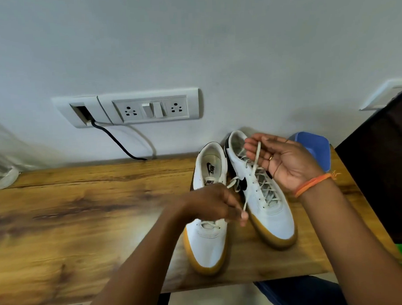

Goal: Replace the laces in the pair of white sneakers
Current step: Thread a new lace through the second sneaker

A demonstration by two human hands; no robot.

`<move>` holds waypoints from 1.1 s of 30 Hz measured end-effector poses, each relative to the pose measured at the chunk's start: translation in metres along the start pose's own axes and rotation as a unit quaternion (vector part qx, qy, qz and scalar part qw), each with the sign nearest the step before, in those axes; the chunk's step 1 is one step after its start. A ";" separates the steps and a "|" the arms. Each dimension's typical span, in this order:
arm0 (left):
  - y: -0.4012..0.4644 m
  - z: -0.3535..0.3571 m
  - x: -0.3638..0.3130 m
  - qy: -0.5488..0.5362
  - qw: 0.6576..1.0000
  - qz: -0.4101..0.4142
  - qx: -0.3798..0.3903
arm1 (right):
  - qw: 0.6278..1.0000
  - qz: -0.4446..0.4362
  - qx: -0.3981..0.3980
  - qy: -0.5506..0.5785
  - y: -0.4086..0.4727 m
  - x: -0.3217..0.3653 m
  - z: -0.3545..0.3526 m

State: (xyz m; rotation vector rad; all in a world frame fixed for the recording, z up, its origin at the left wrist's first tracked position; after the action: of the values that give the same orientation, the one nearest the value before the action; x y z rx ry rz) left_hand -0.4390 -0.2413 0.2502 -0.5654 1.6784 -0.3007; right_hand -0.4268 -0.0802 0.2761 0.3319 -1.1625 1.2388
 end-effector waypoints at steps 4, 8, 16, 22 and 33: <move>0.015 0.036 0.016 0.090 0.991 -0.057 0.078 | 0.997 -0.011 -0.076 0.030 0.005 0.004 -0.024; 0.020 0.051 0.027 0.125 0.982 -0.101 0.098 | 0.992 -0.020 -0.121 0.007 0.006 0.004 -0.034; 0.009 -0.019 0.007 -0.042 0.984 0.006 -0.176 | 0.991 0.032 -0.049 -0.119 0.006 -0.015 -0.011; -0.028 -0.077 0.015 -0.014 0.890 0.002 -0.455 | 0.979 0.027 -0.022 -0.200 -0.002 -0.027 0.004; -0.027 -0.069 0.039 0.036 0.893 -0.085 -0.440 | 0.724 -0.207 -0.004 -0.658 -0.010 -0.059 0.047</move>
State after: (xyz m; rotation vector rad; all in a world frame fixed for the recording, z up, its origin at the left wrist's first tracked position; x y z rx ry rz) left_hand -0.5048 -0.2926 0.2439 -1.3881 1.7910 0.3581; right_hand -0.4350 -0.1524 0.2517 1.5470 -2.0967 0.4420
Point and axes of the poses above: each hand's wrist, its own y-axis towards the middle knuckle, its own z-axis out of the palm, x = y × z, the point moved 7 cm from there along y, towards the middle knuckle, and after that the axes turned 7 degrees about -y, right-handed, at the moved point
